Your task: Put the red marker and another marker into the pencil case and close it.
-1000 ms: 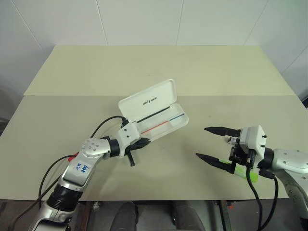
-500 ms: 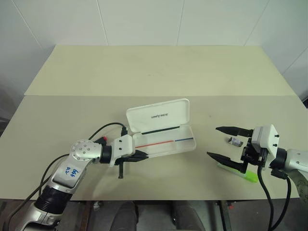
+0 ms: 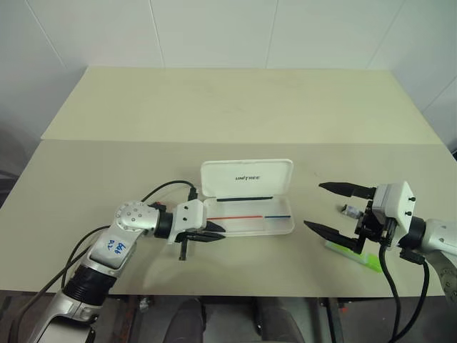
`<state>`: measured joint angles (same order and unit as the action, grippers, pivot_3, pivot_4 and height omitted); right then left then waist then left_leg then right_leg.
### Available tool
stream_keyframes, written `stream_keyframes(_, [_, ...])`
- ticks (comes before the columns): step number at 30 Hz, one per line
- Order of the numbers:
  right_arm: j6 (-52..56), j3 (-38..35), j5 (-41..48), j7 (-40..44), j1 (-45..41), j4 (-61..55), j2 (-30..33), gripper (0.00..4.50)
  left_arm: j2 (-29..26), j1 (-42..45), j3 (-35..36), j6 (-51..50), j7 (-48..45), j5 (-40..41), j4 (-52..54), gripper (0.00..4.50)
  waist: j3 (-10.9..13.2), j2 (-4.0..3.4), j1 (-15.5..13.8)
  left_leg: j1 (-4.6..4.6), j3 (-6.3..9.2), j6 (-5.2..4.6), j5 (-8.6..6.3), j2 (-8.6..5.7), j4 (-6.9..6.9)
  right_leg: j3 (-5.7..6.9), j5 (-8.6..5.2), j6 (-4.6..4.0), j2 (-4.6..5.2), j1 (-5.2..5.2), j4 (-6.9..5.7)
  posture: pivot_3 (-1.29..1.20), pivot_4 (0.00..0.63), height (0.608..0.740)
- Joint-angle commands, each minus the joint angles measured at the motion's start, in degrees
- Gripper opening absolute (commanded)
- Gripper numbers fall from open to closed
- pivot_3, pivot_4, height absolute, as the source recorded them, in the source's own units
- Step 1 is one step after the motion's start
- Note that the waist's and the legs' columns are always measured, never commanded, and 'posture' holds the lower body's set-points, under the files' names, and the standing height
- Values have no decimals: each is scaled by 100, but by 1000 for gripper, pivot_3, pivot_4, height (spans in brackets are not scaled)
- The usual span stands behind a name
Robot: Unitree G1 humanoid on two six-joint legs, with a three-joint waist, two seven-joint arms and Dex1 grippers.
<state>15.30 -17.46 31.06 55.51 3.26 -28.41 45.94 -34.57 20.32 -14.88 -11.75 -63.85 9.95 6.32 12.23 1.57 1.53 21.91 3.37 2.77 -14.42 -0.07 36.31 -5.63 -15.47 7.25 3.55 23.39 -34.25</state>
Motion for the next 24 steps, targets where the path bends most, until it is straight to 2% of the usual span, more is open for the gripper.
stream_keyframes(1, [8, -36, 109, -109, 0, -234, -66, 4500, 52, 61, -38, -118, 61, 40, 239, 1737, 0, 0, 8, 1, 0, 0, 0, 1, -1, 0, 0, 0, -1, 1, 0, 0, 150, 740])
stream_keyframes(6, [-10, 81, 61, -177, -57, -229, -163, 4500, 105, 7, 30, -359, 134, 176, 525, 3309, 0, 0, 16, -1, 1, 0, 0, 3, -6, 0, 0, -1, -4, 3, -1, 0, 150, 740])
stream_keyframes(13, [-101, 291, 10, -172, -179, -80, -283, 4500, -61, -258, 474, -825, 267, 648, 1257, 3309, 0, 0, 26, 0, 0, 0, 0, 4, -5, -1, 1, 0, -3, 3, 0, 0, 150, 740])
stream_keyframes(17, [-140, 473, 3, -138, -325, 38, -388, 4500, -341, -611, 1022, -1003, 317, 1020, 1768, 3309, 0, 0, 28, -4, -1, 0, 0, 6, -8, 0, 0, -3, -5, 3, -1, 0, 150, 740])
stream_keyframes(19, [-136, 556, 41, -69, -438, 106, -414, 4500, -504, -970, 1600, -1114, 411, 1308, 2044, 3656, 1, 2, 42, -4, -4, 0, 0, 7, -8, -2, -1, -3, -3, 4, 0, 0, 150, 740])
stream_keyframes(22, [-123, 641, 90, -12, -566, 170, -426, 4500, -675, -1385, 2165, -1128, 556, 1469, 2221, 4460, 1, 2, 28, -5, -5, 0, 0, 10, -11, -1, -2, -6, -3, 6, 0, 0, 150, 740])
stream_keyframes(24, [-104, 744, 97, 22, -703, 219, -459, 4500, -665, -1772, 2803, -985, 753, 1522, 2148, 4460, 1, 2, 34, -5, -4, 0, 0, 10, -11, 0, -2, -7, -3, 6, 1, 0, 150, 740])
